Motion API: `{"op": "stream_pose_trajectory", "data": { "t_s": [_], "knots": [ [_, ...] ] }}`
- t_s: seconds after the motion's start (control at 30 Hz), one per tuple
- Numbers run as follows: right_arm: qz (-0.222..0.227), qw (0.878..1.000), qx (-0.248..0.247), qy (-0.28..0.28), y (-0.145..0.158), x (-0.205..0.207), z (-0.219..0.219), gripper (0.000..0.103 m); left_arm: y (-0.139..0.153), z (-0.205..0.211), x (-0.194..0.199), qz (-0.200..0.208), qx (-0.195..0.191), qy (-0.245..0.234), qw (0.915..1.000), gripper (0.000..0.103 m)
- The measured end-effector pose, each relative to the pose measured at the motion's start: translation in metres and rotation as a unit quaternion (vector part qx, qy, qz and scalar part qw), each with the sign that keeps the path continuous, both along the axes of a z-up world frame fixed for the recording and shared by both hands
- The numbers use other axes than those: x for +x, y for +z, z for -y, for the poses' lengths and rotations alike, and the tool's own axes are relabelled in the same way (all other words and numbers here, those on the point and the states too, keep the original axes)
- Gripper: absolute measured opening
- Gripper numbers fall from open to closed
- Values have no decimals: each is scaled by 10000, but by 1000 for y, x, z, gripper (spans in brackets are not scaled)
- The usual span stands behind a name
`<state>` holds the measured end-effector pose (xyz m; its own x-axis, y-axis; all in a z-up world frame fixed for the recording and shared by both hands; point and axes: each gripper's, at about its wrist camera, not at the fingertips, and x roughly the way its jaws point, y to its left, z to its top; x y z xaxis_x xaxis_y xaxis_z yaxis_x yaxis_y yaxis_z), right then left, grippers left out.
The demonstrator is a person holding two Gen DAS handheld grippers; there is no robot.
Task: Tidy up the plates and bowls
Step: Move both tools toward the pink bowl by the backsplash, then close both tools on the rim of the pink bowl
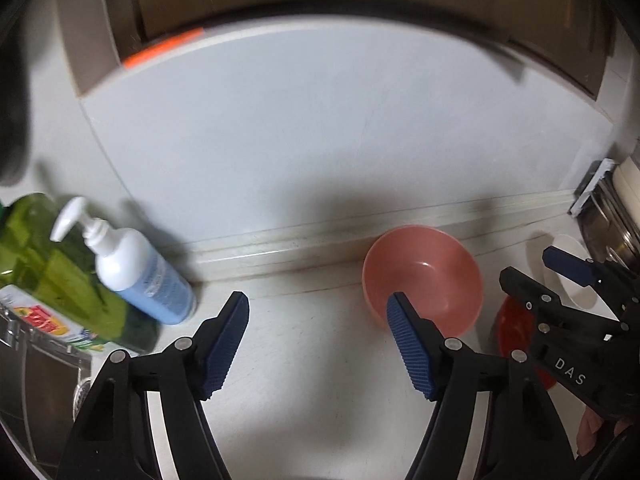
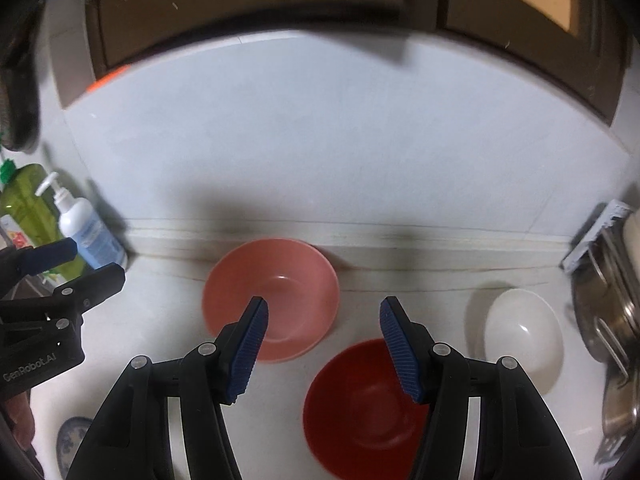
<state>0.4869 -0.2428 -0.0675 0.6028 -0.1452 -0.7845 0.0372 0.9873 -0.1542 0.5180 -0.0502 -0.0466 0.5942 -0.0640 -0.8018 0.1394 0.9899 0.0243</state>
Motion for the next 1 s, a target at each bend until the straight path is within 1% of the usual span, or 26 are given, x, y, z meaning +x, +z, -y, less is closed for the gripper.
{"op": "stream_pose_trajectory", "data": {
  "t_s": [0.03,0.13,0.3,0.4,0.43,0.47,0.5,0.73,0.8,0.93,1.0],
  "knots": [
    [-68,10000,26,-4,-4,6,3,59,-5,1,4,-47,-1,1,10000,71],
    [-275,9995,109,-55,-18,23,12,59,-18,6,17,-211,-38,2,9998,65],
    [-523,9984,180,-121,-37,40,22,55,-35,15,31,-320,-2,-125,9994,59],
    [-648,9976,231,-122,-46,46,26,50,-42,19,36,-364,-11,-203,9991,58],
    [-698,9972,237,-125,-49,48,26,47,-44,20,38,-394,-37,-230,9990,57],
    [-743,9969,235,-127,-52,48,29,47,-46,20,41,-429,-54,-247,9988,53],
    [-772,9967,233,-134,-55,49,30,46,-49,21,43,-468,-69,-268,9985,50],
    [-895,9955,243,-170,-65,60,38,40,-61,26,52,-565,-169,-366,9976,45],
    [-924,9952,262,-174,-67,62,40,39,-64,27,55,-640,-240,-393,9969,40],
    [-980,9947,246,-198,-70,64,43,38,-74,27,63,-840,-435,-417,9946,33],
    [-1025,9942,268,-203,-72,66,45,34,-78,25,66,-936,-503,-414,9935,29]
  ]
}}
